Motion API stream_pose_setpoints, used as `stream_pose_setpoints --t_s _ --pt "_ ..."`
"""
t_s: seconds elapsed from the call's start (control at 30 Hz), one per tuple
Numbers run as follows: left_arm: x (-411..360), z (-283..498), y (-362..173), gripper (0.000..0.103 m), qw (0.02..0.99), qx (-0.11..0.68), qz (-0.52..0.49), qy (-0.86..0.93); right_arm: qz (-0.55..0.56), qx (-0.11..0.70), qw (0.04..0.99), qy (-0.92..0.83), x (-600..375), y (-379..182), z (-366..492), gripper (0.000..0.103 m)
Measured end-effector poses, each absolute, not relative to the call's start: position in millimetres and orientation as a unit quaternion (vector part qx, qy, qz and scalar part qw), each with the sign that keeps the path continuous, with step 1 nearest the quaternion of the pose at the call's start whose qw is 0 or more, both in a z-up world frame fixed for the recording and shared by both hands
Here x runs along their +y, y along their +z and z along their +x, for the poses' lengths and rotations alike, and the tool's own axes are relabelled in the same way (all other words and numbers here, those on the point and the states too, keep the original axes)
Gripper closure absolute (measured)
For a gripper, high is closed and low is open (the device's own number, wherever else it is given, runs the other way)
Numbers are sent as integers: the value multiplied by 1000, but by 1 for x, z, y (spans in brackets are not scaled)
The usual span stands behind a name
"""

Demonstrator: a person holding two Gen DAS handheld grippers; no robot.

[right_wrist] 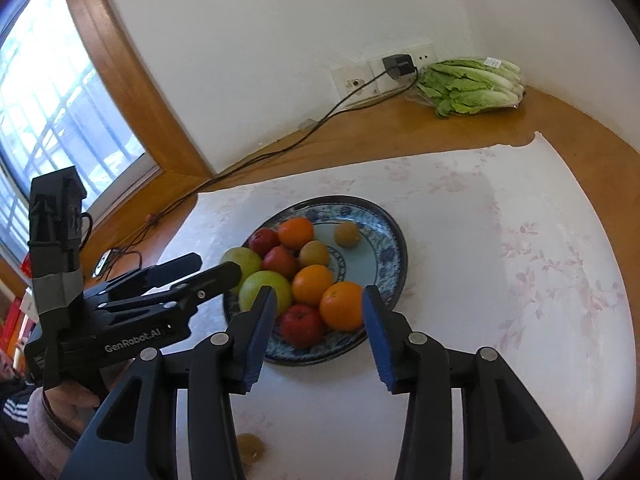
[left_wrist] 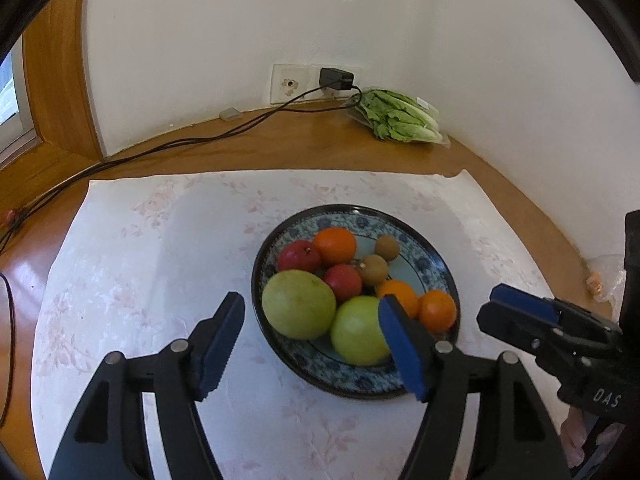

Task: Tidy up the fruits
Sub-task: 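Open the left gripper on the plate while the right gripper releases the kiwi there, then withdraw both open grippers from the plate toward the remaining kiwis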

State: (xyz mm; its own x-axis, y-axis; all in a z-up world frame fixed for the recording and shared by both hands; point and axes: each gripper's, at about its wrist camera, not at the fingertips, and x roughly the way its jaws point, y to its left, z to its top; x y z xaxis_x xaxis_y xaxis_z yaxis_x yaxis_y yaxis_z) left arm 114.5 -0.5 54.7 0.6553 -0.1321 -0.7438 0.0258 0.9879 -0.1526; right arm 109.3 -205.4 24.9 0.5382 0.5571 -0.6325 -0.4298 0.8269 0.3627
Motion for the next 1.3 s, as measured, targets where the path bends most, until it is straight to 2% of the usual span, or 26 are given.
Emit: stream_pose_setpoints --t_s 0.57,1.3 --pt "-8 71 55 30 893 441 -87 -35 93 400 868 278 -218 26 75 57" --pt "-25 22 41 30 880 466 -79 -41 89 431 860 256 -237 -8 43 57"
